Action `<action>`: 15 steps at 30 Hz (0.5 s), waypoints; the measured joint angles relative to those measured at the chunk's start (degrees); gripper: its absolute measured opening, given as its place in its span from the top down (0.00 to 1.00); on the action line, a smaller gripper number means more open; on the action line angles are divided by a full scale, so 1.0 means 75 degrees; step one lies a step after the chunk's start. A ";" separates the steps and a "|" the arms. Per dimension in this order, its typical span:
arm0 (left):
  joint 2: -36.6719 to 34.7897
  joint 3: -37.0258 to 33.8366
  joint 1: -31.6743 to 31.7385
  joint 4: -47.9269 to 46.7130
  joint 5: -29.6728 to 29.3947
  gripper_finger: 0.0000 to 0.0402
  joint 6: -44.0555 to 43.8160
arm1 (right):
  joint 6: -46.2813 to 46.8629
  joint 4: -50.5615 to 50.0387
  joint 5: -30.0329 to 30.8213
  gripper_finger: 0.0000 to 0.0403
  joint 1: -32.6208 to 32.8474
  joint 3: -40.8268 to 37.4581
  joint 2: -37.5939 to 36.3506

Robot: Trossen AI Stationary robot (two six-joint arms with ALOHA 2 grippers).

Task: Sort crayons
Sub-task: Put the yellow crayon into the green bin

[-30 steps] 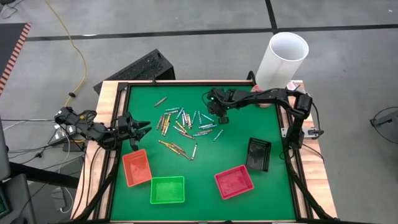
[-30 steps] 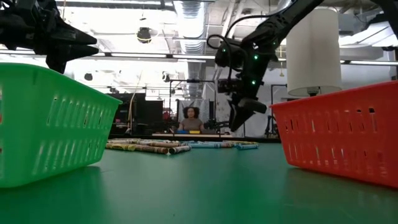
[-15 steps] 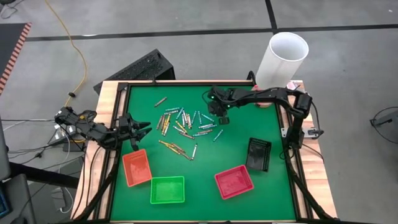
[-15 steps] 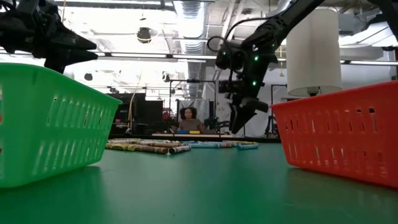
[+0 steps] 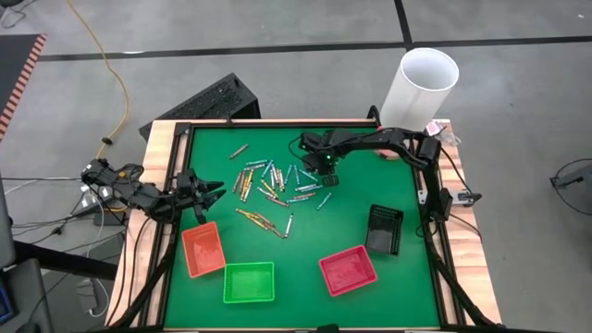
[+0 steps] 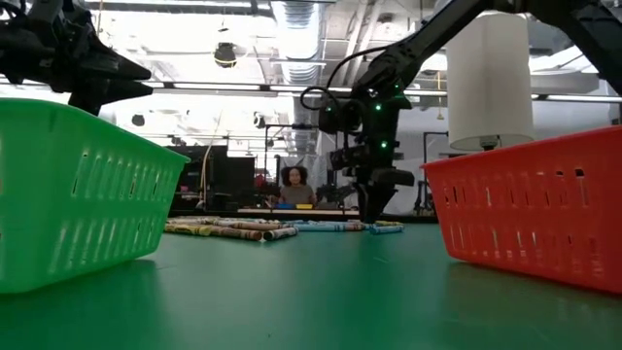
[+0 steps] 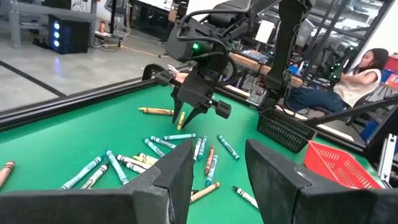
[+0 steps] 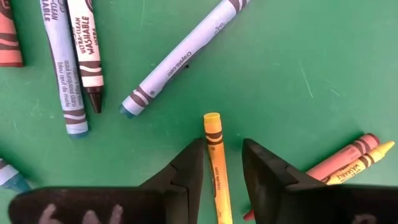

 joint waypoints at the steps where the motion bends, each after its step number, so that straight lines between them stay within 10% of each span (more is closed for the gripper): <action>1: 0.0000 0.0000 0.0000 0.0006 0.0003 0.66 0.0003 | 0.0012 -0.0038 -0.0008 0.72 -0.0008 0.0003 0.0000; 15: 0.0000 0.0000 0.0000 -0.0006 0.0052 0.66 0.0001 | 0.0864 -0.0099 0.0260 0.99 0.0033 -0.0013 -0.0021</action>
